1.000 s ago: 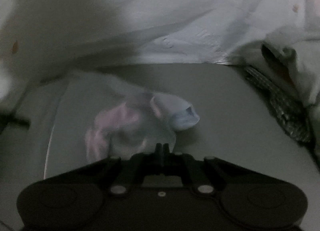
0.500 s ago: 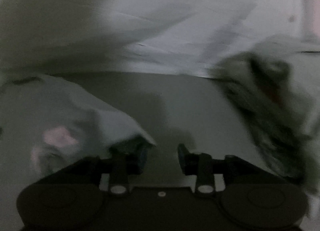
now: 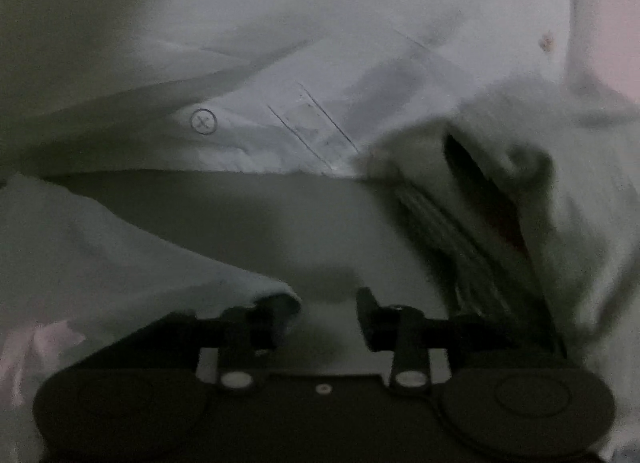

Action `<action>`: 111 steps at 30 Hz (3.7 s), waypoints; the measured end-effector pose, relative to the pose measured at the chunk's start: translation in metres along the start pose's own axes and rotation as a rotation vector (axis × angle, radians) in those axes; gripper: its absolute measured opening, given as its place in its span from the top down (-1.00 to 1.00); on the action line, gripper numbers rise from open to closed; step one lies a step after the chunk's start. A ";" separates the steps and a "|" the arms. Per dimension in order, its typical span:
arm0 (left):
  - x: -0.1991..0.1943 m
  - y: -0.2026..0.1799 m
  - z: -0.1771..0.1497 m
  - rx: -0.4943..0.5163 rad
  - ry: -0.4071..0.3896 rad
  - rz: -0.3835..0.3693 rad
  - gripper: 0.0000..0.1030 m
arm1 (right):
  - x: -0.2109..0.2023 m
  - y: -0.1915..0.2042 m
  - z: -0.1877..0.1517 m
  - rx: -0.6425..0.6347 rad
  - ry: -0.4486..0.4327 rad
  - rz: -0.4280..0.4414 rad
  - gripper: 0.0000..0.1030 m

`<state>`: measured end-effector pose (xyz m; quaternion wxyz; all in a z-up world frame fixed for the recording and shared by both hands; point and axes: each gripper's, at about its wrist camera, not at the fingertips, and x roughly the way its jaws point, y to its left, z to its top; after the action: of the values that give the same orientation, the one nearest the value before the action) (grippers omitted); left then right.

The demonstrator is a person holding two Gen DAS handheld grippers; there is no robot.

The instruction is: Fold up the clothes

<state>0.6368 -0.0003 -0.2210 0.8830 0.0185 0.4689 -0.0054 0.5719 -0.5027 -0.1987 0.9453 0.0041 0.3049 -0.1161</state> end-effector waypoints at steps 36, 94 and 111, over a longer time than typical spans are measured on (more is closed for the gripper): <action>-0.107 0.077 -0.063 -0.355 -0.018 0.156 -1.00 | -0.108 0.033 -0.053 0.090 0.096 0.002 -0.10; -0.086 0.406 -0.096 -0.600 0.011 -0.279 -0.36 | -0.325 0.376 -0.175 -0.204 0.366 0.021 -0.96; -0.061 0.394 -0.090 -0.647 0.022 -0.057 0.82 | -0.337 0.380 -0.180 -0.185 0.325 -0.027 -0.92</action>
<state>0.5388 0.3962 -0.2094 0.8375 -0.2761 0.4561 0.1197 0.2880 -0.0455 -0.1748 0.8783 -0.0684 0.4629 -0.0982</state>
